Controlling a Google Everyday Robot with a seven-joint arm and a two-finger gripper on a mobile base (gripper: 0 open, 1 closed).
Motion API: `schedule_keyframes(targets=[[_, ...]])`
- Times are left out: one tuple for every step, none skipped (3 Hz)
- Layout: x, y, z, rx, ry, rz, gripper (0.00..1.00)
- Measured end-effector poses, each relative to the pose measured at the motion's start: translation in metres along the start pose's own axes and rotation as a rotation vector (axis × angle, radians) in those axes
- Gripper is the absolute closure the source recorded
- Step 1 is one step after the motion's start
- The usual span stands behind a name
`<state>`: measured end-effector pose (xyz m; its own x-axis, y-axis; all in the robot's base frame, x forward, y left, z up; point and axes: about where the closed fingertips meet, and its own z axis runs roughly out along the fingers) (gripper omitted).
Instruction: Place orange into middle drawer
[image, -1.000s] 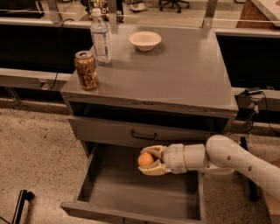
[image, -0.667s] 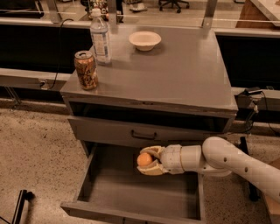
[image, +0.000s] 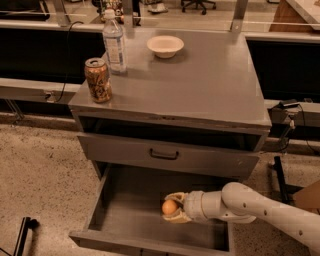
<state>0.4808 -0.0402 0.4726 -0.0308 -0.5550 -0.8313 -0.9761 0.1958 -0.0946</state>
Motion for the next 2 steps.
schedule_keyframes(targets=[[0.037,0.006,0.013,-0.01,0.001,0.006,1.0],[0.064,0.005,0.021,0.005,-0.009,0.024,1.0]])
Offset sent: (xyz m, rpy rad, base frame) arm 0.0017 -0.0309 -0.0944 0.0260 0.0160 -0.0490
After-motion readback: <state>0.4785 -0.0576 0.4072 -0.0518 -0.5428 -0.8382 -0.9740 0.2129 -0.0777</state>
